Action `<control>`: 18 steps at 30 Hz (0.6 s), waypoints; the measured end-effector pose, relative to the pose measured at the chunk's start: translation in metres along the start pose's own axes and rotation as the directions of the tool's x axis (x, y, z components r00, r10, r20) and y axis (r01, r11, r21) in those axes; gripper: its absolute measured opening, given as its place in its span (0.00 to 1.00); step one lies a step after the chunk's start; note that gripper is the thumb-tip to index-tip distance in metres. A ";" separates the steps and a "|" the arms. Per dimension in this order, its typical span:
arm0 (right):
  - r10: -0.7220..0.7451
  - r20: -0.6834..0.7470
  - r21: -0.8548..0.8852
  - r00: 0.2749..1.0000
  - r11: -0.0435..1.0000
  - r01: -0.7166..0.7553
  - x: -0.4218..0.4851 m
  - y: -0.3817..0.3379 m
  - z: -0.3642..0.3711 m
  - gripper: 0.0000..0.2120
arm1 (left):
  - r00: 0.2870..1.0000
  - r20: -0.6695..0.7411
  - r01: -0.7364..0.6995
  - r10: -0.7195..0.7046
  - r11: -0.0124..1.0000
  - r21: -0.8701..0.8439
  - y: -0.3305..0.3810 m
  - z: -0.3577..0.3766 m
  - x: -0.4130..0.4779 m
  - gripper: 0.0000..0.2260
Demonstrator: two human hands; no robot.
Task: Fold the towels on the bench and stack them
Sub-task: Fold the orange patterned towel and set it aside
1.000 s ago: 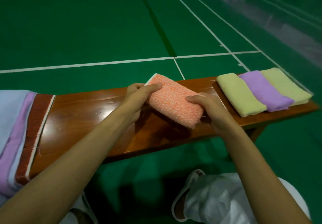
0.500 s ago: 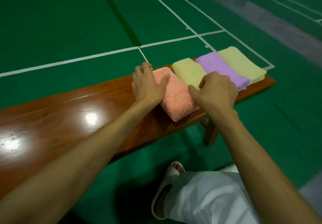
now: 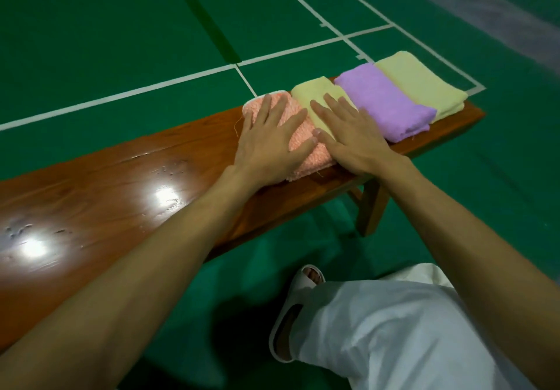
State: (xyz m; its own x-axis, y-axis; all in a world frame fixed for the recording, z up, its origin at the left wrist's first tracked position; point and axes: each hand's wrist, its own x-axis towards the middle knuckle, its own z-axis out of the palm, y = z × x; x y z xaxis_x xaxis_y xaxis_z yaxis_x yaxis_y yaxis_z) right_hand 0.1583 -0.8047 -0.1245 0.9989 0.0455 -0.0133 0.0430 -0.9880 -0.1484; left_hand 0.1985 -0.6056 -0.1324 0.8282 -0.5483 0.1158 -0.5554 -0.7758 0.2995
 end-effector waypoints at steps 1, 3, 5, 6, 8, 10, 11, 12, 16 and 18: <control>0.007 0.001 -0.010 1.000 1.000 -0.007 0.000 -0.002 -0.001 0.29 | 1.000 -0.001 0.010 -0.010 1.000 -0.011 0.001 0.001 0.000 0.33; 0.013 -0.005 -0.012 1.000 1.000 -0.013 -0.001 -0.005 -0.005 0.28 | 0.999 -0.006 0.033 -0.033 0.999 -0.039 0.003 0.000 -0.002 0.33; 0.045 -0.055 -0.003 0.998 0.999 -0.045 -0.004 -0.008 -0.014 0.30 | 0.999 -0.003 0.051 -0.051 0.996 -0.078 0.005 -0.003 -0.003 0.33; 0.069 -0.092 0.007 0.993 0.998 -0.069 -0.007 -0.010 -0.020 0.30 | 0.998 -0.007 0.058 -0.059 0.993 -0.102 0.007 -0.006 -0.005 0.33; 0.098 -0.154 0.051 0.983 0.995 -0.091 -0.011 -0.018 -0.029 0.31 | 0.996 -0.044 0.064 -0.072 0.985 -0.158 0.007 -0.015 -0.012 0.34; 0.074 -0.182 0.091 0.981 0.994 -0.058 -0.015 -0.033 -0.038 0.31 | 0.994 -0.083 0.060 -0.077 0.979 -0.193 0.004 -0.027 -0.024 0.34; 0.048 -0.193 0.102 0.980 0.994 -0.029 -0.017 -0.043 -0.042 0.31 | 0.992 -0.099 0.055 -0.075 0.979 -0.195 0.001 -0.033 -0.032 0.34; 0.018 -0.203 0.106 0.979 0.994 0.004 -0.019 -0.055 -0.047 0.31 | 0.991 -0.115 0.050 -0.072 0.981 -0.188 -0.004 -0.040 -0.041 0.34; -0.114 -0.204 0.048 0.972 0.991 0.126 -0.018 -0.113 -0.057 0.38 | 0.983 -0.167 0.053 -0.072 0.992 -0.115 -0.044 -0.066 -0.088 0.34; -0.149 -0.185 0.030 0.971 0.987 0.157 -0.016 -0.146 -0.054 0.39 | 0.980 -0.180 0.077 -0.090 0.994 -0.082 -0.073 -0.078 -0.119 0.34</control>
State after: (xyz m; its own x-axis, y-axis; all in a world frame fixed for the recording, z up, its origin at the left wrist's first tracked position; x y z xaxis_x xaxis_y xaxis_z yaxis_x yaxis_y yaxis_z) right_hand 0.1372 -0.6690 -0.0488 0.9675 0.1644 0.1920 0.1991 -0.9637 -0.1779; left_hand 0.1465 -0.4589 -0.0942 0.8748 -0.4109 0.2567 -0.4824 -0.7874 0.3839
